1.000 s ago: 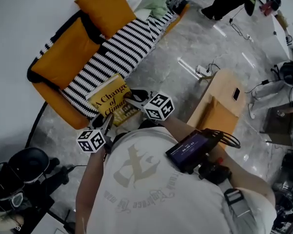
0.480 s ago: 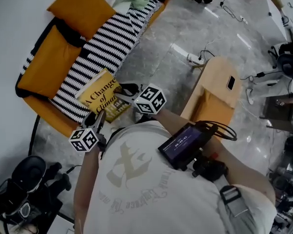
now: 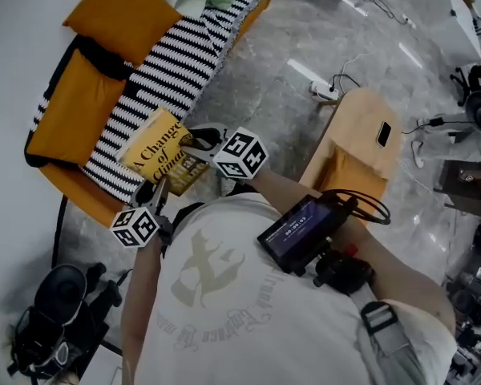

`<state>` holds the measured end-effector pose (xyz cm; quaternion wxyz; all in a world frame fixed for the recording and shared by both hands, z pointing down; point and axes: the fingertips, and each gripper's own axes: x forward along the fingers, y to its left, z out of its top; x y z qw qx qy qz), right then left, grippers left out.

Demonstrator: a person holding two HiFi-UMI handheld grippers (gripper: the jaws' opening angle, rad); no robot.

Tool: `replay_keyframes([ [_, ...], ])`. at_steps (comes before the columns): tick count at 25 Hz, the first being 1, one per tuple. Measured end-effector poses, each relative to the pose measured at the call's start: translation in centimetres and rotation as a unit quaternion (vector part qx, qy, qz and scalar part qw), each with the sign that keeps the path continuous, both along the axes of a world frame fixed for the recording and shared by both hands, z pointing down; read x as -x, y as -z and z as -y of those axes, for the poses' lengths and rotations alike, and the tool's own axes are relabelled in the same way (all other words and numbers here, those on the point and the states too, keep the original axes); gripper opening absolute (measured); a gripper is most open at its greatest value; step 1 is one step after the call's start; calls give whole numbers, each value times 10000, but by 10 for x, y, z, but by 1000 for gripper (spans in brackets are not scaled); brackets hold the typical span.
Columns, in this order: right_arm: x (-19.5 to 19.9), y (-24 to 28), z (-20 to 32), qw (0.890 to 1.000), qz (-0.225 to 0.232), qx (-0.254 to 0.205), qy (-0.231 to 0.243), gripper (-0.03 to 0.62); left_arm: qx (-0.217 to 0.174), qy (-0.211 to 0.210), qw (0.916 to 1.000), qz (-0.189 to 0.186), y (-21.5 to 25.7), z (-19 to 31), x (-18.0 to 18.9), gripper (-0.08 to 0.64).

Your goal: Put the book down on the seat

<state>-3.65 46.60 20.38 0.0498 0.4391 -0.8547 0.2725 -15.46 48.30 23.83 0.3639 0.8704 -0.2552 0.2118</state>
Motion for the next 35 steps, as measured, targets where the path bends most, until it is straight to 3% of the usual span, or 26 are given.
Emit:
replay_keyframes([
  [7, -48, 8, -14, 9999, 81, -65, 23, 164, -90, -18, 9999, 56, 9, -15, -48, 209],
  [16, -53, -2, -18, 9996, 225, 51, -170, 164, -187, -211, 9993, 249, 3, -15, -51, 207],
  [23, -67, -4, -17, 9989, 198, 89, -409, 164, -52, -430, 9990, 133, -1, -10, -64, 207],
  [35, -89, -2, 38, 9988, -63, 100, -470, 163, -3, -547, 9985, -80, -6, 46, -88, 204],
])
